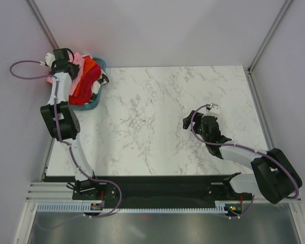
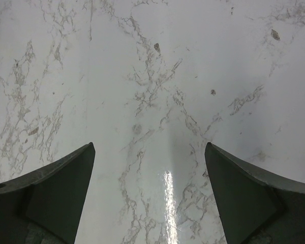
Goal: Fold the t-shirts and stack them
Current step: Grab the tshirt from the pile
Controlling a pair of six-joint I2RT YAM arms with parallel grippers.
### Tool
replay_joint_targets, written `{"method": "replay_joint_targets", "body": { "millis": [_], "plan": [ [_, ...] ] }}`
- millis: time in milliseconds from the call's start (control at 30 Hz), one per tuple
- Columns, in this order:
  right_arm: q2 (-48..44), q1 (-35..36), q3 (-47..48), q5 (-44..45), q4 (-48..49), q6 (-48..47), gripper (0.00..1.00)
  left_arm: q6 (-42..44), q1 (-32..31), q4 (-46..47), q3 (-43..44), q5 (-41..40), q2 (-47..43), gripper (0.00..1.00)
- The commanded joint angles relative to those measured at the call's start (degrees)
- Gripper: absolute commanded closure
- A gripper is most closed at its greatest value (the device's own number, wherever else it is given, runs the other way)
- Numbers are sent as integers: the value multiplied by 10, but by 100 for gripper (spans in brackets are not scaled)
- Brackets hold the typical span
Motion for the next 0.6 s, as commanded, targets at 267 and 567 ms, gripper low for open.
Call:
{"method": "replay_joint_targets", "body": {
  "millis": [267,567],
  "plan": [
    [19,3,25,2,5,-1,2,-104,21,-14,31,34,-153,98],
    [22,3,27,10,3,1,2,-120,-120,8,-25,-11,-347,98]
  ]
}}
